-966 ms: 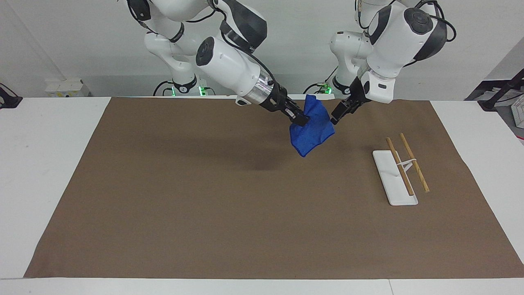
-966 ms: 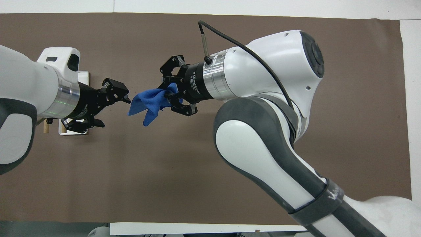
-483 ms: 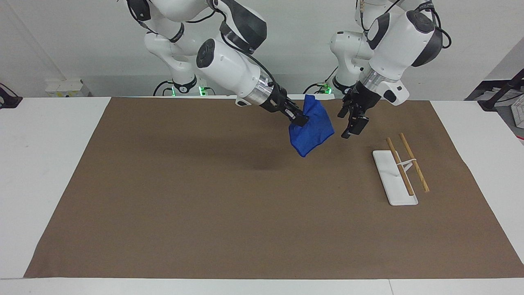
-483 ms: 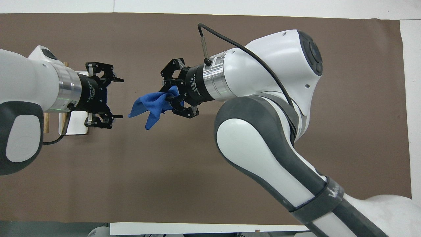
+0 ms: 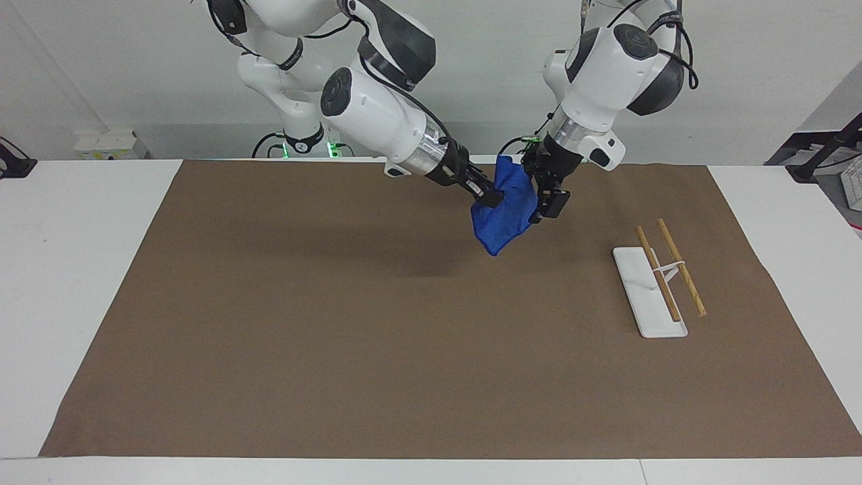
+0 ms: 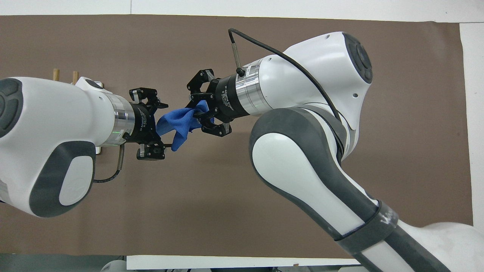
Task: Right arm passes towel to left arm to hang
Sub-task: 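Close the left gripper on the towel beside the right gripper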
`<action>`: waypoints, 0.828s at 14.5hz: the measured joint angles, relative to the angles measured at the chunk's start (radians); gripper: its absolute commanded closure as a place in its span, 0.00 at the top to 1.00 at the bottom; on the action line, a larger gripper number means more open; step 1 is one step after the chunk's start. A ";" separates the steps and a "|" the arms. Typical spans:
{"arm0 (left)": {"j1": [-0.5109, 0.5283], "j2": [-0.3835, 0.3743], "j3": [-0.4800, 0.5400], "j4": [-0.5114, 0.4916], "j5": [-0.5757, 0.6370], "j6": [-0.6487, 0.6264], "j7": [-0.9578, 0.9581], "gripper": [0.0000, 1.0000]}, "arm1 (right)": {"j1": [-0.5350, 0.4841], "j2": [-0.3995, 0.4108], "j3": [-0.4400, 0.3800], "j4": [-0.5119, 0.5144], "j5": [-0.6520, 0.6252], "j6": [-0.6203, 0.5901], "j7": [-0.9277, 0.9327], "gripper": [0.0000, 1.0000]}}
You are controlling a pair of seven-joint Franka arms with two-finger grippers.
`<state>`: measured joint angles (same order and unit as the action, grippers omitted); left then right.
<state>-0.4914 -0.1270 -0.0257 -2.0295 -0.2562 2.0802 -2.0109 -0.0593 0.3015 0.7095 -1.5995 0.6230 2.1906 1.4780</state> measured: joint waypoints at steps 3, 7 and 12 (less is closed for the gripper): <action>-0.004 0.000 0.001 -0.039 -0.006 0.093 -0.027 0.78 | 0.000 0.000 0.000 0.000 -0.001 -0.001 -0.001 0.00; 0.017 0.000 0.016 -0.049 -0.031 0.178 -0.054 0.34 | 0.000 0.000 0.000 0.000 -0.001 -0.001 -0.001 0.00; 0.017 0.000 0.018 -0.052 -0.072 0.180 -0.072 0.00 | 0.000 0.000 0.000 0.000 -0.001 -0.002 -0.001 0.00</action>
<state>-0.4744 -0.1270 -0.0079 -2.0811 -0.3281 2.2605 -2.0830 -0.0589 0.3015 0.7097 -1.5996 0.6217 2.1885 1.4771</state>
